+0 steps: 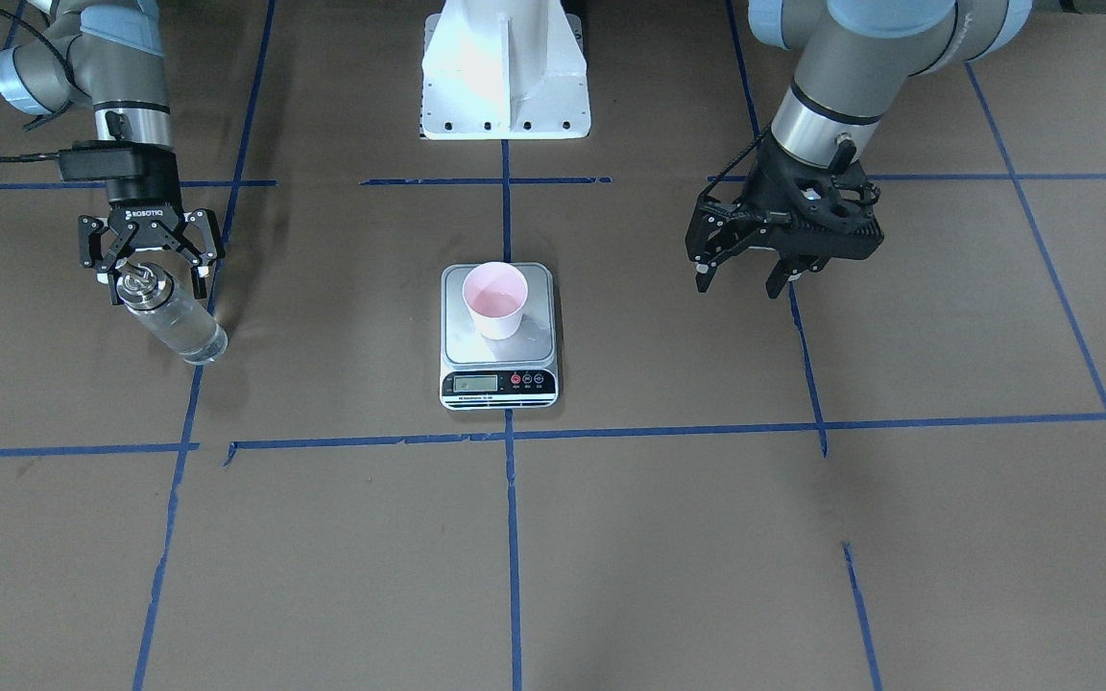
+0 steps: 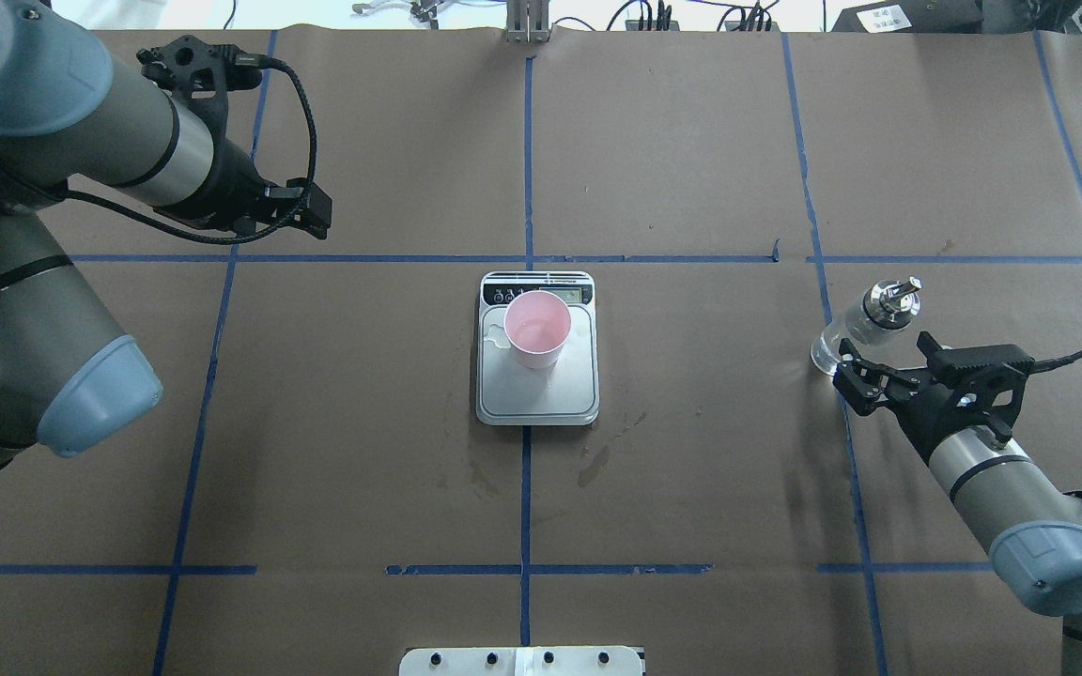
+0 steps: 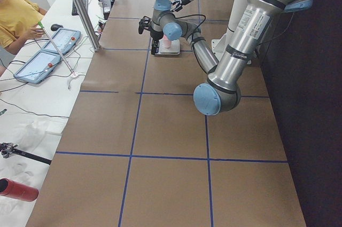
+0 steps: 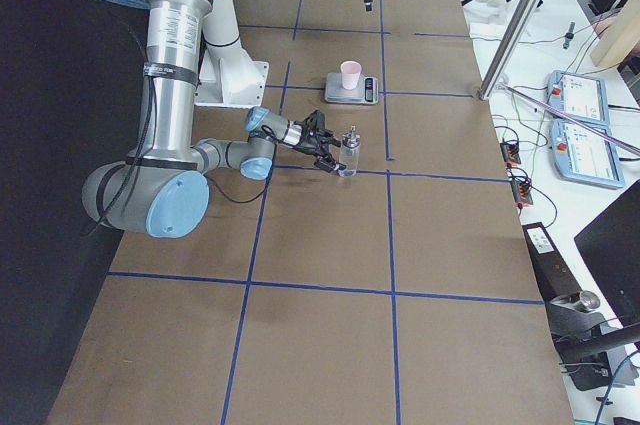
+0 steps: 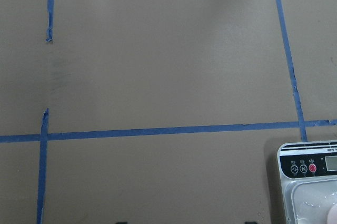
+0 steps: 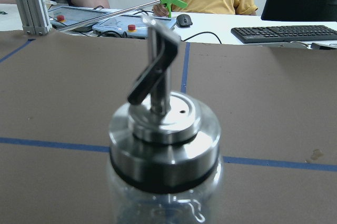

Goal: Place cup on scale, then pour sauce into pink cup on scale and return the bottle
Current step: 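Lift the bottle with the right gripper and carry it toward the scale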

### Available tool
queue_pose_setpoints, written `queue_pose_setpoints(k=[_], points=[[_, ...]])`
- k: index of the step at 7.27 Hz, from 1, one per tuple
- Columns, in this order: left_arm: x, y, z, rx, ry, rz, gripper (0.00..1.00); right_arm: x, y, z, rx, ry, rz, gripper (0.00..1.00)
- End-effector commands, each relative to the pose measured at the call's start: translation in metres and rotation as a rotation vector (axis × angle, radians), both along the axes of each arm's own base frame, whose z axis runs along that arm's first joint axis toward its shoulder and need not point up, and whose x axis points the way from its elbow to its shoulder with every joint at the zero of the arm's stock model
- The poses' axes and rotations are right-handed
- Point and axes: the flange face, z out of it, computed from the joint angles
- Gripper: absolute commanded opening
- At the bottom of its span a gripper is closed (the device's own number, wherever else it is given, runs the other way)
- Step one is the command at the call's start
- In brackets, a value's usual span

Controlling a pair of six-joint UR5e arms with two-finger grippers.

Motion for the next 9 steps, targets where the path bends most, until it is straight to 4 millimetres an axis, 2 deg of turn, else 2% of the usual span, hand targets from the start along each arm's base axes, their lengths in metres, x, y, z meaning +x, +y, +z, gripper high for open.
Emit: queue_pose_setpoints(k=[1, 4, 7, 8, 9], points=[[0.000, 0.000, -0.001, -0.002, 0.002, -0.001, 0.80, -0.033, -0.015, -0.006, 0.005, -0.019, 0.002, 1.00], [-0.004, 0.003, -0.005, 0.004, 0.008, -0.005, 0.81, -0.027, -0.016, 0.004, 0.004, 0.008, -0.002, 1.00], [-0.005, 0.005, -0.007, 0.007, 0.012, -0.008, 0.82, -0.024, -0.024, 0.000, 0.005, -0.001, 0.016, 0.98], [-0.006, 0.004, -0.006, 0.007, 0.011, -0.009, 0.82, -0.024, -0.028, 0.014, -0.004, 0.023, 0.022, 0.95], [-0.006, 0.004, -0.006, 0.002, 0.010, -0.012, 0.83, -0.023, -0.031, 0.014, 0.002, 0.000, 0.031, 0.59]])
